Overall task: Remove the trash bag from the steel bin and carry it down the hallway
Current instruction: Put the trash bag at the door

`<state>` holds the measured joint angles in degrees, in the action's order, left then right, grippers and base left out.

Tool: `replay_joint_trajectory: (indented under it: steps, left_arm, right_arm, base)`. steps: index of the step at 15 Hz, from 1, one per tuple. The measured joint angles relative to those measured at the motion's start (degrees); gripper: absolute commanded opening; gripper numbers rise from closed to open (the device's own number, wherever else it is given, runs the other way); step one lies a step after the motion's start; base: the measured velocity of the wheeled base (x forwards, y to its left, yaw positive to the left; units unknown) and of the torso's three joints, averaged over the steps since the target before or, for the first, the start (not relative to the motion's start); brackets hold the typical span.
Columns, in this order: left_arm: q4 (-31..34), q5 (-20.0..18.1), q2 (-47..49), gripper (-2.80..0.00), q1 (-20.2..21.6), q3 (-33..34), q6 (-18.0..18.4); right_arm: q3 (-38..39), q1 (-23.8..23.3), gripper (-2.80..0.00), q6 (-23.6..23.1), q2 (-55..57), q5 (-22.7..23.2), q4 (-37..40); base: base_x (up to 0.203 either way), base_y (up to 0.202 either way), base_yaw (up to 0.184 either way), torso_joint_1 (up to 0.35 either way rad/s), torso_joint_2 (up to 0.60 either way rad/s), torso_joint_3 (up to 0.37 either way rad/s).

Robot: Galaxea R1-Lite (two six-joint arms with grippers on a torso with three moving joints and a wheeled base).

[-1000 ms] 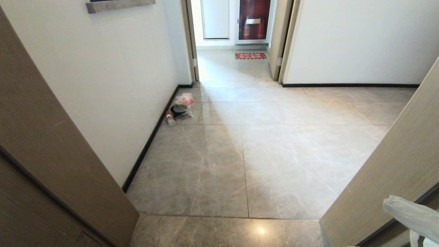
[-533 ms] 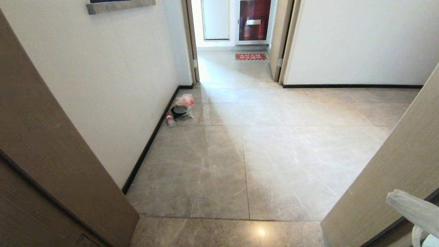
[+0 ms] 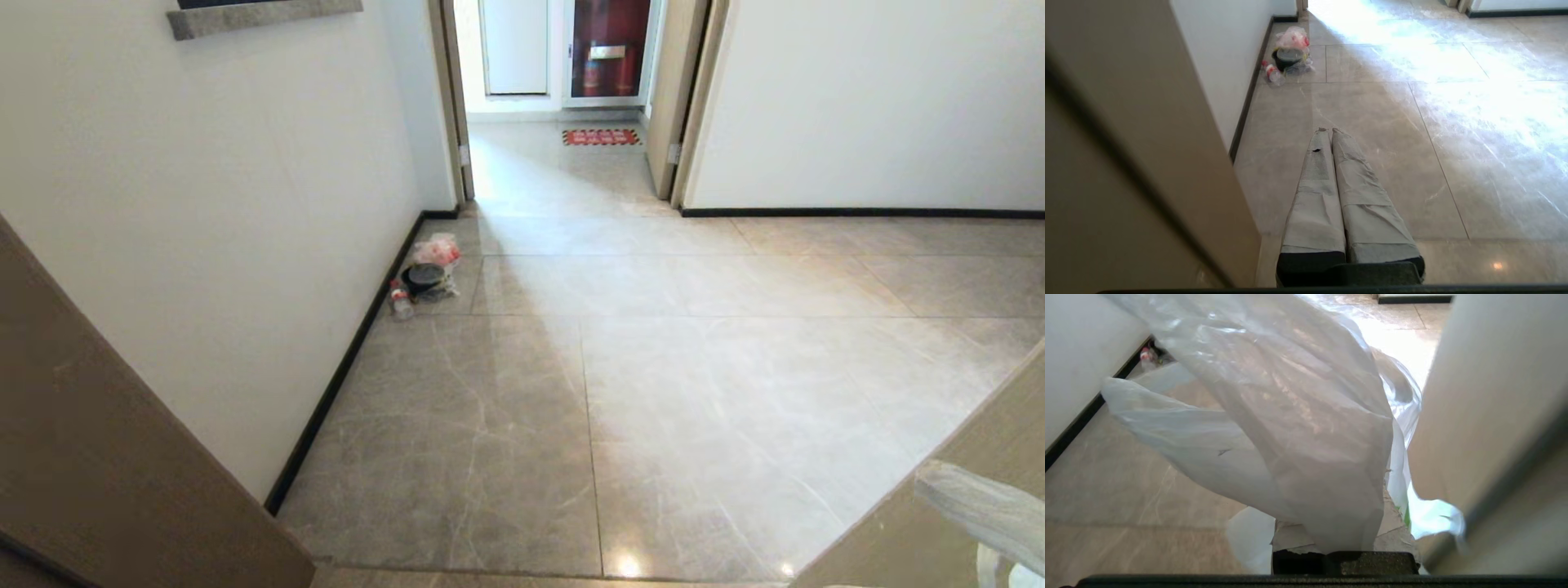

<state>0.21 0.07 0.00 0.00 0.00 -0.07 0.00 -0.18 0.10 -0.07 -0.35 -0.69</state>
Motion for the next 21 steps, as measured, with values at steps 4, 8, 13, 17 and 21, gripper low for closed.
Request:
replay_joint_trajectory:
  steps: [4, 8, 13, 17, 21]
  left_arm:
    - [-0.03, -0.06, 0.01, -2.8, 0.0, 0.0, 0.0]
    - [-0.11, -0.02, 0.02, -2.8, 0.0, 0.0, 0.07]
    - [0.0, -0.02, 0.01, -2.8, 0.0, 0.0, 0.07]
    - [-0.07, -0.01, 0.01, -2.8, 0.0, 0.0, 0.07]
    - [-0.07, 0.0, 0.0, -2.8, 0.0, 0.0, 0.07]
  right_arm:
    - [0.0, 0.0, -2.8, -0.05, 0.0, 0.01, -0.01]
    - [0.0, 0.0, -2.8, -0.16, 0.0, 0.0, -0.05]
    - [0.0, 0.0, -2.8, -0.1, 0.0, 0.0, -0.06]
    - [0.0, 0.0, -2.8, -0.02, 0.0, 0.02, -0.08]
    - [0.0, 0.0, -2.8, -0.03, 0.0, 0.01, -0.08]
  base:
    - [0.185, 0.0, 0.001, 0.001, 0.0, 0.002]
    - [0.192, 0.0, 0.001, 0.001, 0.0, 0.002]
    - [0.192, 0.0, 0.001, 0.003, 0.01, 0.002]
    - [0.191, 0.0, 0.001, 0.003, 0.0, 0.004]
    - [0.195, 0.0, 0.0, 0.003, 0.0, 0.001]
